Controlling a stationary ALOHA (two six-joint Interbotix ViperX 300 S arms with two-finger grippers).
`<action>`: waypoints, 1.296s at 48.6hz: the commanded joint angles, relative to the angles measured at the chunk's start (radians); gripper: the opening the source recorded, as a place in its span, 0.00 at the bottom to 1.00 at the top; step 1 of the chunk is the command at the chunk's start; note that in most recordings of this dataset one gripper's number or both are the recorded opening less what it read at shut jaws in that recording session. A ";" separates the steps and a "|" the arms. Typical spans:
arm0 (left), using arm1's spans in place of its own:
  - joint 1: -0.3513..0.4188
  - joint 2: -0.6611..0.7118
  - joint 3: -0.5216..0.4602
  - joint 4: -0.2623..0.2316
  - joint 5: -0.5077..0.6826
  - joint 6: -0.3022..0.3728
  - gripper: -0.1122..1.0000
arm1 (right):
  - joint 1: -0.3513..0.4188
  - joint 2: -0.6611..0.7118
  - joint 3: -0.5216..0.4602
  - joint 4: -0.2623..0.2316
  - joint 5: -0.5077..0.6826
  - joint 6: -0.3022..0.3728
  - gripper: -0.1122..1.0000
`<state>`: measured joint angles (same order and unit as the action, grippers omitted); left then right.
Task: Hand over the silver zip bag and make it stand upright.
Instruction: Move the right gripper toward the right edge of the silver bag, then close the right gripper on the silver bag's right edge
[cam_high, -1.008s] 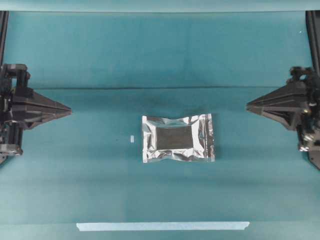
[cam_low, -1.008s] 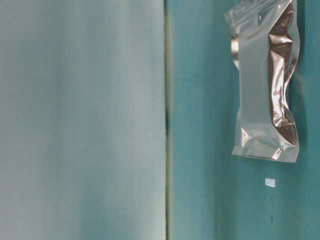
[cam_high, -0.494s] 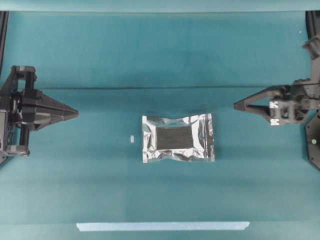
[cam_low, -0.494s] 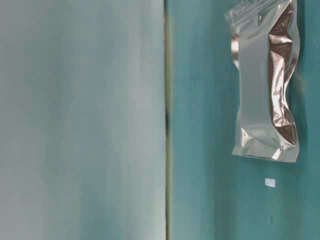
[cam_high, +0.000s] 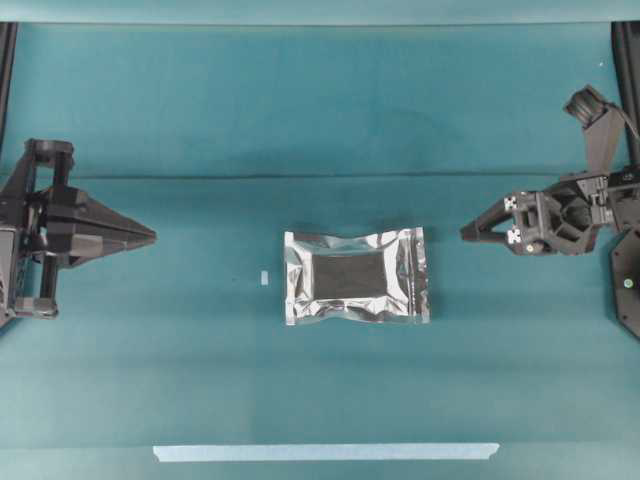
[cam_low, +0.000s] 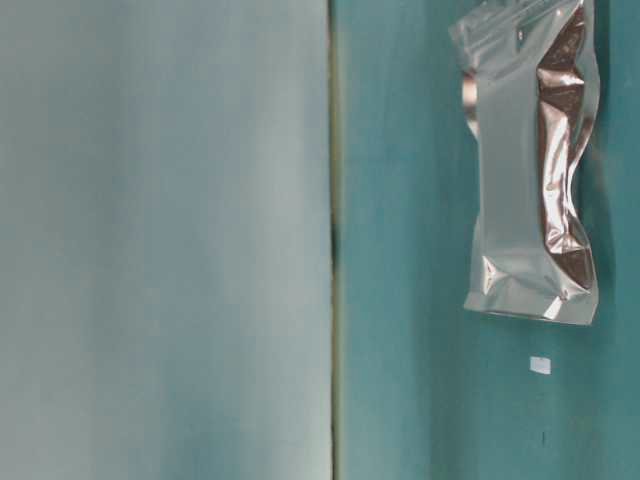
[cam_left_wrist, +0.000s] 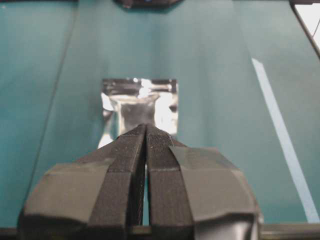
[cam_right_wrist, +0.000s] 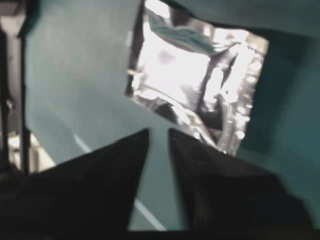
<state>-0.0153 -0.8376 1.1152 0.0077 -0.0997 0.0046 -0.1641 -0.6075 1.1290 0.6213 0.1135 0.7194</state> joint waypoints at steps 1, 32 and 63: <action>-0.002 0.003 -0.026 0.002 0.000 -0.002 0.09 | -0.011 0.014 0.003 0.005 -0.017 0.054 0.61; 0.000 0.003 -0.026 0.002 0.025 -0.011 0.09 | 0.101 0.307 0.000 0.012 -0.189 0.095 0.92; 0.005 0.002 -0.025 0.002 0.044 -0.012 0.09 | 0.204 0.575 -0.055 0.014 -0.446 0.189 0.92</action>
<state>-0.0123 -0.8391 1.1152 0.0077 -0.0522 -0.0077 0.0337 -0.0552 1.0983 0.6351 -0.3175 0.8974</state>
